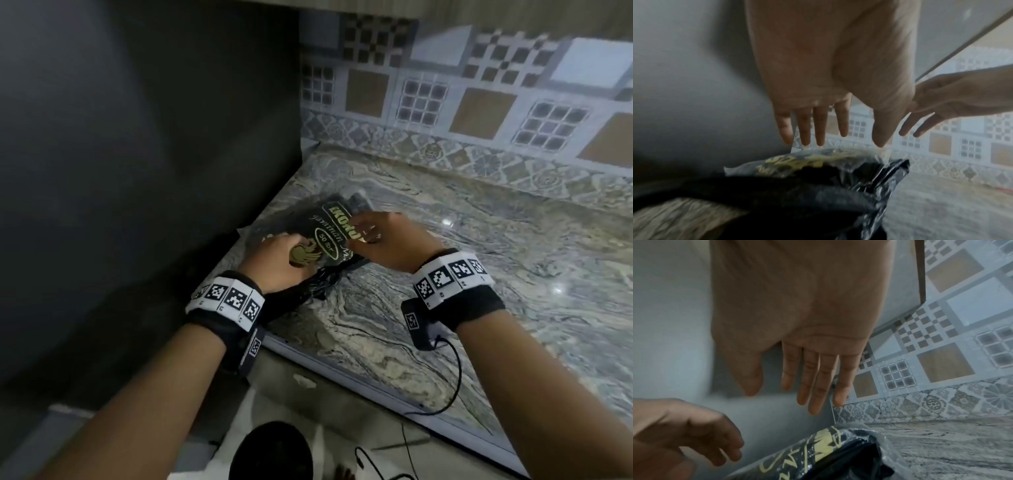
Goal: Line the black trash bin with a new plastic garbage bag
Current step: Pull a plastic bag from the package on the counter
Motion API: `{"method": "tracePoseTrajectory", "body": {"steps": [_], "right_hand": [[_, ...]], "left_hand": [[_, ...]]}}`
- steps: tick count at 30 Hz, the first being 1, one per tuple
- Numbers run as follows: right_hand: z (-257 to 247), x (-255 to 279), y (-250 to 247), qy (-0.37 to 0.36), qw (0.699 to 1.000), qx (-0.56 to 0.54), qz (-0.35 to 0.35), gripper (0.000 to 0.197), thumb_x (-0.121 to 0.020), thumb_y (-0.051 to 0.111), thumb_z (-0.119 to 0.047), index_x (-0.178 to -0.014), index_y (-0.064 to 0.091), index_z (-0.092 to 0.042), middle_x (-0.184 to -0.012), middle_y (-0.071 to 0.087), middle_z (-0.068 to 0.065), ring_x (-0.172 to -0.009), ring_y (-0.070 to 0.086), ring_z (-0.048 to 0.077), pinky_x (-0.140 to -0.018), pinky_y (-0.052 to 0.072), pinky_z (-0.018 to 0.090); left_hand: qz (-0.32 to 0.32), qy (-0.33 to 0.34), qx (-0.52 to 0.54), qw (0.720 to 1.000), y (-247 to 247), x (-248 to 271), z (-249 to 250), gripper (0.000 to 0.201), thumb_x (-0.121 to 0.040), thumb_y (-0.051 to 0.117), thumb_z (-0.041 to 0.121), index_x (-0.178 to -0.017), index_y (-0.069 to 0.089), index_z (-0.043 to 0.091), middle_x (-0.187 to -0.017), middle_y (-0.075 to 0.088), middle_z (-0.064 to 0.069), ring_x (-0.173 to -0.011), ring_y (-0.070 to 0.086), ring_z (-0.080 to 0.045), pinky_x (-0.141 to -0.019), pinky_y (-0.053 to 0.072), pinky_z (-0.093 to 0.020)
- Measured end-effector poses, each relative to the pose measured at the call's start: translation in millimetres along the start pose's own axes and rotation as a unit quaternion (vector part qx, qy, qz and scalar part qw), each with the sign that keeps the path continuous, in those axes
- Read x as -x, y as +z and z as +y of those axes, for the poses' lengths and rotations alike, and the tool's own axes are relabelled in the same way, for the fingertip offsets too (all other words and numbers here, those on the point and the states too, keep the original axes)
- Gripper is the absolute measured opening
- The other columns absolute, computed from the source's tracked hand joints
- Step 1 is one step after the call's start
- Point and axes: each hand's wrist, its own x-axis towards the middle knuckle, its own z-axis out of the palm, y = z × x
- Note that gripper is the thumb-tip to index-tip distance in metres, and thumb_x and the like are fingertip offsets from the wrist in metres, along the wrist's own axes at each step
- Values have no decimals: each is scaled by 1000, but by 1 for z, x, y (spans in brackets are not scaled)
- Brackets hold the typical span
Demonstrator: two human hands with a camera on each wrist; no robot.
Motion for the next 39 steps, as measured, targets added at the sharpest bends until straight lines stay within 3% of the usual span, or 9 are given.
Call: {"method": "tracePoseTrajectory", "body": {"steps": [2,6,11,14,18,22,25,31,39], "right_hand": [[6,-7,1,-15,999,28,-13,42,-84,62,-42,-124,58,-27,-115,68,0,-99,66,21,-86,55,41],[16,-12,13,-27,997,59,-40,42,-81,60,-48,-122,57,-35,-114,69,-5,-99,66,21,-83,56,42],[17,-13,19,-82,994,64,-41,32,-85,61,-39,-116,62,-30,-106,71,-9,-89,66,11,-73,49,24],[5,-10,33,-126,986,78,-80,24,-85,59,-39,-107,65,-33,-102,72,-9,-86,66,13,-75,57,34],[-14,-9,65,-173,972,88,-131,43,-84,58,-40,-125,55,-28,-126,62,-3,-105,63,20,-81,55,36],[-28,-16,91,-158,954,188,-175,85,-80,61,-49,-149,18,-26,-156,27,4,-111,61,29,-77,51,35],[-35,-24,104,-159,956,205,-138,84,-80,62,-48,-147,19,-22,-144,44,8,-104,63,32,-75,50,39],[-35,-33,113,-155,965,192,-85,48,-88,56,-31,-131,38,-17,-116,65,7,-95,66,34,-67,44,37],[-25,-25,112,-164,978,122,-50,24,-91,49,-30,-110,60,-20,-102,70,9,-92,66,35,-65,41,34]], "left_hand": [[-2,-7,-41,999,7,-5,-10,49,-73,69,42,-115,58,20,-118,60,-5,-113,54,-22,-95,45,-35],[33,-39,-83,995,15,-3,-22,35,-71,71,40,-100,65,21,-109,63,-2,-105,58,-24,-85,50,-39],[130,-30,-57,989,12,-1,-24,9,-76,69,27,-78,72,19,-97,67,-4,-90,63,-26,-72,51,-39],[152,-46,-28,987,4,-2,-21,11,-78,69,28,-81,74,20,-97,64,-5,-90,61,-23,-75,52,-39],[153,-56,-10,987,-6,-4,-20,13,-79,68,31,-84,77,22,-76,52,5,-72,56,-16,-70,53,-35],[142,-68,-9,987,-10,-4,-21,16,-80,66,35,-86,77,24,-73,59,4,-70,59,-15,-64,49,-31],[151,-66,7,986,-12,-4,-20,16,-81,67,35,-85,78,23,-73,69,4,-64,58,-7,-61,47,-26],[165,-69,18,984,-15,-2,-19,15,-80,67,34,-84,77,24,-92,76,-1,-79,67,-11,-68,55,-29],[134,-67,30,988,-11,9,-24,21,-84,62,36,-97,74,26,-92,71,7,-78,58,0,-64,38,-9]]}}
